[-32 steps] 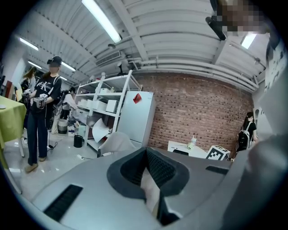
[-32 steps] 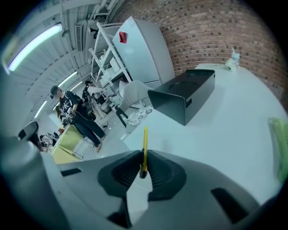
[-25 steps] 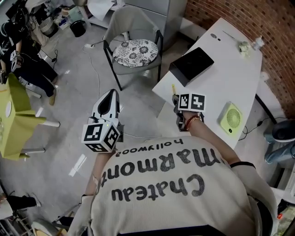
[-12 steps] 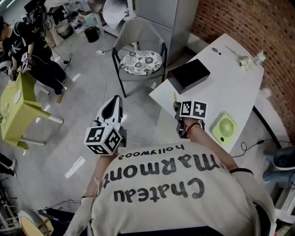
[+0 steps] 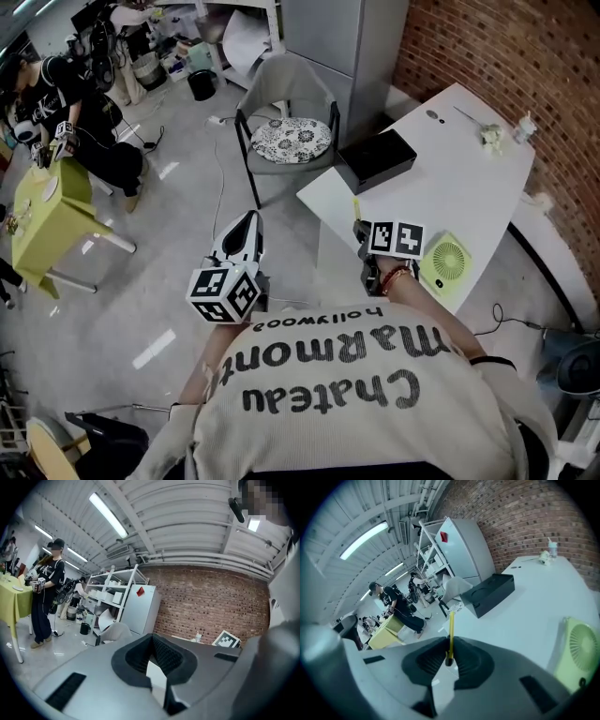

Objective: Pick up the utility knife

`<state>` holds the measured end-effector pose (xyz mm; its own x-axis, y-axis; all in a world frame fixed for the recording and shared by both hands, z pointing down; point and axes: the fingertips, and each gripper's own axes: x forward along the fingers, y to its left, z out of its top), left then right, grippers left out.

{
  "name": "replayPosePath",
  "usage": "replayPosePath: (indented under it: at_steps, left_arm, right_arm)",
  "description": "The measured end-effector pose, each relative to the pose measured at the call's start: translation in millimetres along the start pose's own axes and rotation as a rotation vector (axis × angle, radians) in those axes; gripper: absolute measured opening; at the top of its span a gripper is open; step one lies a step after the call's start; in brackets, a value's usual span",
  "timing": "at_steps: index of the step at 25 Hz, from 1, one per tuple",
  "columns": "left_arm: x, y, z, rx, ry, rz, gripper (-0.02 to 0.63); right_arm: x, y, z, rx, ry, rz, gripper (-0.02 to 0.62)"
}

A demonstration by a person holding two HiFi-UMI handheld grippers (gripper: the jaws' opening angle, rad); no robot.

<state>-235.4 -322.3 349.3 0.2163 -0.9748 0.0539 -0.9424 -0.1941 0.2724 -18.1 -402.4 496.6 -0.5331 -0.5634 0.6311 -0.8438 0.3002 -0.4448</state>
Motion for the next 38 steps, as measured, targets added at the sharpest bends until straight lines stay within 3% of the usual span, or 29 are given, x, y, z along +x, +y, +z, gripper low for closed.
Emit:
replayPosePath:
  at_steps: [22,38]
  left_arm:
    - [-106.2,-105.1,-39.5,0.007,-0.012,0.046,0.002]
    - [-152.2,-131.0,-65.0,0.004,0.005,0.063,0.002]
  right_arm:
    - [-115.6,6.5,-56.0,-0.075,-0.072,0.152,0.051]
    - [-158.0,5.4,-88.3,-0.079,-0.127,0.188,0.052]
